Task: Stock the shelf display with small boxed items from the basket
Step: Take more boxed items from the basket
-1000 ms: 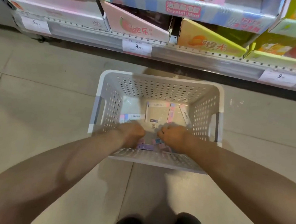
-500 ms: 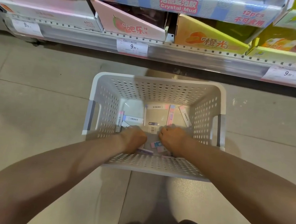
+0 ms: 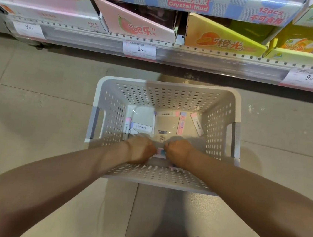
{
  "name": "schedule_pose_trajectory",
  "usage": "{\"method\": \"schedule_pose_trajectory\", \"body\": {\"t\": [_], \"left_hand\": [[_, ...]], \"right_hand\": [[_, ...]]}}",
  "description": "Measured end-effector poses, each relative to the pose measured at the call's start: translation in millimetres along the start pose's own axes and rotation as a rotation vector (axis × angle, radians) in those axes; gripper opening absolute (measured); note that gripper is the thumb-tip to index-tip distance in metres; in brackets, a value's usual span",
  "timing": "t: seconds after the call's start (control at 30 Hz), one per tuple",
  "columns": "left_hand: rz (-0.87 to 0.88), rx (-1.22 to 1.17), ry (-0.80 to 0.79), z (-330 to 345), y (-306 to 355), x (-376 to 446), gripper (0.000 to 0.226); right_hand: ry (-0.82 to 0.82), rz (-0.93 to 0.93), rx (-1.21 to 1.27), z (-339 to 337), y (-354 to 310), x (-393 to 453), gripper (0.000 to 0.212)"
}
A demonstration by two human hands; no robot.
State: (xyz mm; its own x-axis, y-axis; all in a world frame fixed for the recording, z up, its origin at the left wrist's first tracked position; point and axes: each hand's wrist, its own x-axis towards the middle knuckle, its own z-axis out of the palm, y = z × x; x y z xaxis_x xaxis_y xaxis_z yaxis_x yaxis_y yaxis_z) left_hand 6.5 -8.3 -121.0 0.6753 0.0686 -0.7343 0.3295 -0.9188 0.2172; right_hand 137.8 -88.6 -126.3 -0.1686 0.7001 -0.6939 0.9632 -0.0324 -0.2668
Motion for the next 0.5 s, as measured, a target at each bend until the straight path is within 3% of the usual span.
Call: {"method": "schedule_pose_trajectory", "body": {"t": [0.1,0.23,0.43,0.5], "left_hand": [[0.003,-0.156,0.051,1.5,-4.4,-12.9,0.017],[-0.169,-0.477,0.16,-1.1,-6.2,-19.7,0.019],[-0.787,-1.268,0.129,-11.0,-2.4,-11.1,0.014],[-0.938,-1.482,0.157,-9.3,-3.5,-5.8,0.029]], "right_hand": [[-0.089,0.001,0.084,-6.4,1.8,-2.1,0.024],[-0.178,-0.037,-0.042,-14.9,5.1,-11.6,0.03],[-0.405,0.014,0.058,-19.1,13.7,-20.5,0.042],[-0.425,0.002,0.049,-18.7,13.0,-19.5,0.04]]}}
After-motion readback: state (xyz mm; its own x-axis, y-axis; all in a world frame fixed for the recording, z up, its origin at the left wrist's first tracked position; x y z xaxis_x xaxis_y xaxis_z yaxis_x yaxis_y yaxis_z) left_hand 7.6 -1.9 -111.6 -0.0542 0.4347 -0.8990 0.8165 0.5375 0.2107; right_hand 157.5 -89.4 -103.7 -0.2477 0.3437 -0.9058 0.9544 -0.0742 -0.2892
